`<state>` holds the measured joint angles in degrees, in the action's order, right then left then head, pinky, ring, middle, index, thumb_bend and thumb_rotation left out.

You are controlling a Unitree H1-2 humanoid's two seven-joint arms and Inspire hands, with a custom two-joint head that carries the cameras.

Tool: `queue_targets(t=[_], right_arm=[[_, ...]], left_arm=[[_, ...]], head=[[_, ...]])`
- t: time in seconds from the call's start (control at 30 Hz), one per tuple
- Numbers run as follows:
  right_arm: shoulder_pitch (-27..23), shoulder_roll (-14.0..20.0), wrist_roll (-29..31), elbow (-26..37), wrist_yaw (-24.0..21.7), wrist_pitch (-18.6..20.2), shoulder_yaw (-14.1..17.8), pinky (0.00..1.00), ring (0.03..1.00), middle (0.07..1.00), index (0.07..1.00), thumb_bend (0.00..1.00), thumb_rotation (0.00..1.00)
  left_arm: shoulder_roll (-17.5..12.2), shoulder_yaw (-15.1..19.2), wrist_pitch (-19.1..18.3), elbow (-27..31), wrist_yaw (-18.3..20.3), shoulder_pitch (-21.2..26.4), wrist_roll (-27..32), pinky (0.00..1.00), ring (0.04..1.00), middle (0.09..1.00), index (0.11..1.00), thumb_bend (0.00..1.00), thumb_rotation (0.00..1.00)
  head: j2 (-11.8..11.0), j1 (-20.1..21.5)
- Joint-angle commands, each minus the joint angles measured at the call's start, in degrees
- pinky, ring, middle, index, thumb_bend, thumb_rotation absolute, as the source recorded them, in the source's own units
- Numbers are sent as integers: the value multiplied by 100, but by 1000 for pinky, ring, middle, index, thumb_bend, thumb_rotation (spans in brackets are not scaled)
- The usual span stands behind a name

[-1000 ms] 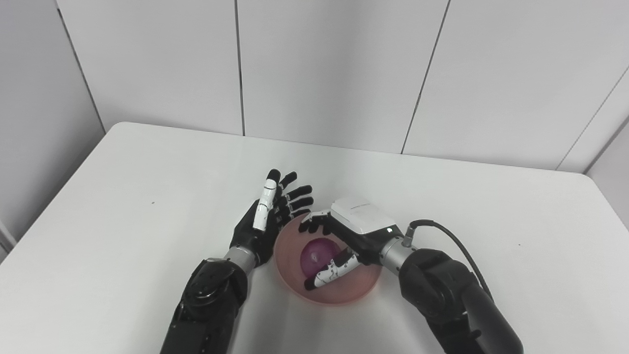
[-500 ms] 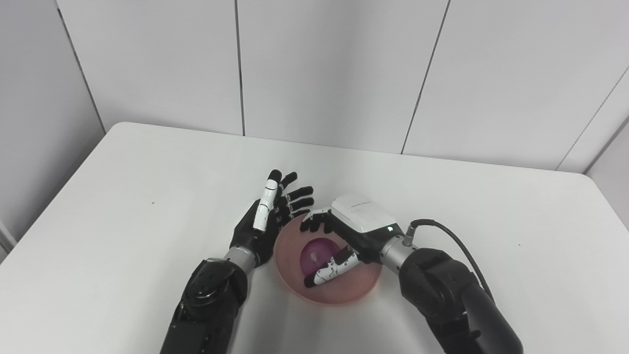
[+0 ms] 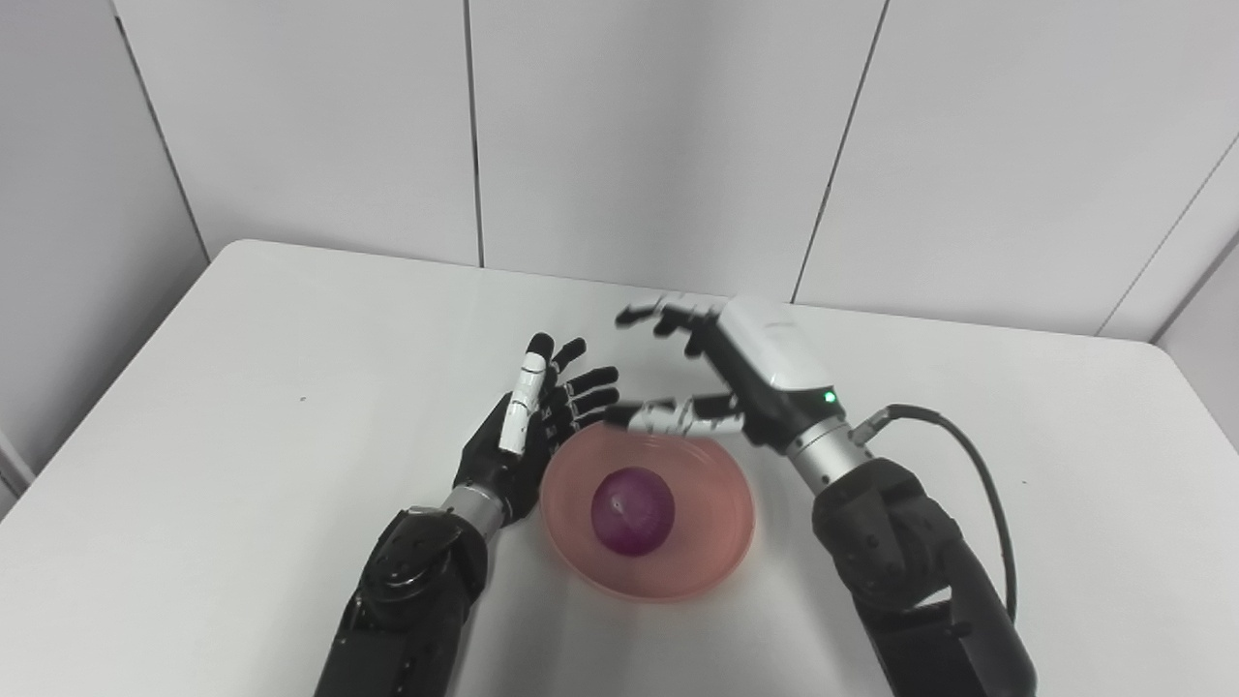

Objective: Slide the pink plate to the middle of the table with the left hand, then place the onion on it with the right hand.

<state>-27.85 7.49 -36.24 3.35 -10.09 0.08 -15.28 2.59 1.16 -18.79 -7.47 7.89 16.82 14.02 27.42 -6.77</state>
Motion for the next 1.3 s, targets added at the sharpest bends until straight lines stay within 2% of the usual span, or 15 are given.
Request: queue_targets(t=[0.0, 0.13, 0.27, 0.33, 0.47, 0.53, 0.63, 0.73, 1.0, 1.1, 1.27], right_arm=[[-7, -94, 371, 232, 83, 122, 199, 651, 768, 821, 809, 800, 814], [209, -212, 882, 338, -5, 370, 462, 663, 786, 849, 861, 870, 892], [432, -289, 1367, 338, -29, 622, 676, 732, 831, 882, 890, 932, 963], [566, -393, 1811, 254, -14, 709, 866, 751, 850, 895, 896, 951, 973], [901, -644, 2595, 192, -12, 1012, 1164, 812, 896, 922, 927, 892, 955], [1040, -741, 2840, 163, 18, 1087, 1250, 849, 916, 941, 939, 880, 952], [1191, -877, 3105, 83, 122, 1063, 1335, 903, 929, 952, 946, 870, 934], [1306, -951, 3274, 58, 169, 1048, 1362, 931, 934, 946, 950, 843, 939], [1775, -1002, 3457, -116, 204, 865, 1211, 998, 955, 963, 970, 853, 986], [1928, -1026, 3490, -298, 254, 643, 1167, 1000, 977, 970, 971, 864, 995], [2099, -1027, 3480, -478, 319, 280, 1074, 1000, 997, 983, 986, 856, 1000]], left_arm=[[-19, 15, -199, -175, -87, -179, -45, 790, 792, 786, 907, 637, 975], [-30, 17, -241, -129, -102, -183, -57, 806, 813, 812, 912, 647, 981], [-29, 25, -246, -75, -143, -193, -88, 824, 830, 828, 923, 655, 986], [-26, 26, -158, -52, -170, -214, -130, 824, 832, 830, 924, 654, 982], [-34, -37, 174, 45, -157, -321, -289, 806, 816, 812, 915, 655, 988], [28, -59, 368, 174, -225, -438, -397, 847, 852, 841, 921, 671, 986], [131, -86, 700, 343, -352, -627, -554, 948, 911, 897, 917, 667, 994], [167, -128, 1003, 407, -435, -747, -722, 995, 951, 936, 931, 656, 1000], [124, -296, 1459, 687, -586, -972, -1188, 1000, 1000, 999, 994, 697, 1000], [75, -350, 1593, 794, -658, -1049, -1409, 1000, 1000, 1000, 1000, 702, 1000], [68, -318, 1642, 847, -613, -1134, -1344, 1000, 1000, 1000, 1000, 693, 1000]], head=[[14, 12], [34, 43], [37, 64], [37, 68], [40, 92], [43, 92], [43, 98], [45, 114], [65, 117], [73, 114], [82, 133]])
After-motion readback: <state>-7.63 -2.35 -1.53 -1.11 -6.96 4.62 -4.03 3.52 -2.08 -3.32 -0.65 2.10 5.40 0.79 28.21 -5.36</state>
